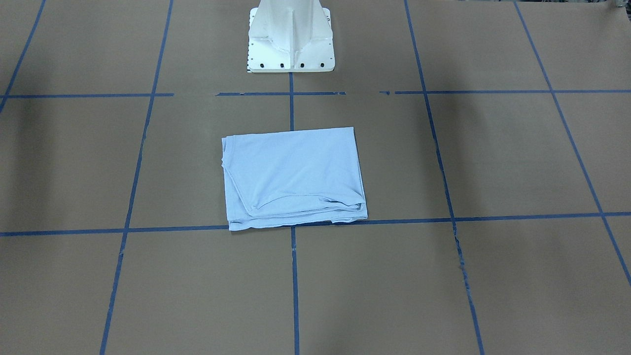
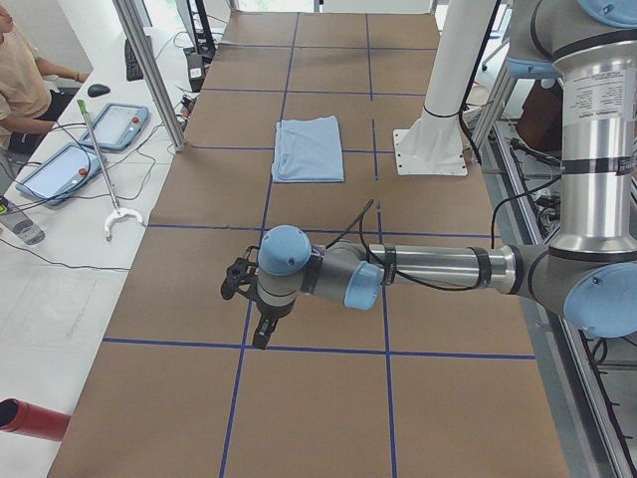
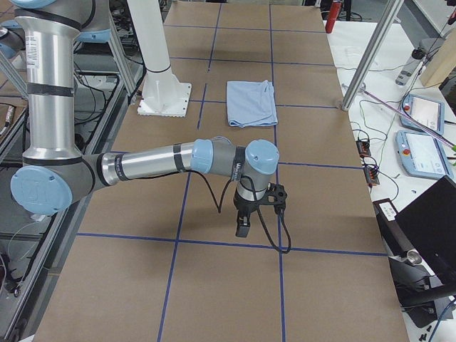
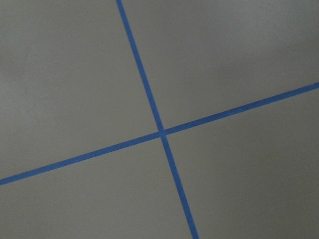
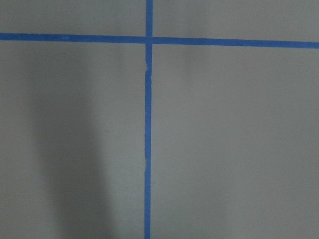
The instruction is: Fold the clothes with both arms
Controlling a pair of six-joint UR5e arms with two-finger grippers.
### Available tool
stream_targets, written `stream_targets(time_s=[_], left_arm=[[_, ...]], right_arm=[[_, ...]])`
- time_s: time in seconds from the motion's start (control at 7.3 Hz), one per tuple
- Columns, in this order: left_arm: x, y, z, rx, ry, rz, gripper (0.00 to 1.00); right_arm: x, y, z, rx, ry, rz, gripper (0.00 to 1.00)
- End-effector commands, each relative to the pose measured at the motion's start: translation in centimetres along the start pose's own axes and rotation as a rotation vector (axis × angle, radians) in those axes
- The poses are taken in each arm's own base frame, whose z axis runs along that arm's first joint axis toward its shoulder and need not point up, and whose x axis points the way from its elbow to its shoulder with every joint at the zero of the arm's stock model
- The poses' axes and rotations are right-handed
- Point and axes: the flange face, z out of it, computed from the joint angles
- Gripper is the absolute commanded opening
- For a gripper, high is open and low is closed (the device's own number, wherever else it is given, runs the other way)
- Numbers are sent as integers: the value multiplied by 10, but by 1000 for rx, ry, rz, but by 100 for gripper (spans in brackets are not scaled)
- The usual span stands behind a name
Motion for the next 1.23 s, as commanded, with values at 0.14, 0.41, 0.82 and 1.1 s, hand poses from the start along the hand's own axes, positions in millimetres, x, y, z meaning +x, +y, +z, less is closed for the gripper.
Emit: stream_targets(time_s=[0.14,0.41,0.82,1.1], left_arm=[[-21,42,22,-61,11,-46,100],[-20,29,19,-132,24,-135,100],[-11,17,9,-112,18,-113,100],[-3,13,4,-97,13,-86,100]], right_arm=[[24,36,30,45,-14,-18,100],[26,40,34,37,-16,-12,100],[30,40,39,29,-18,-5,100],[29,39,38,30,-16,-7,100]])
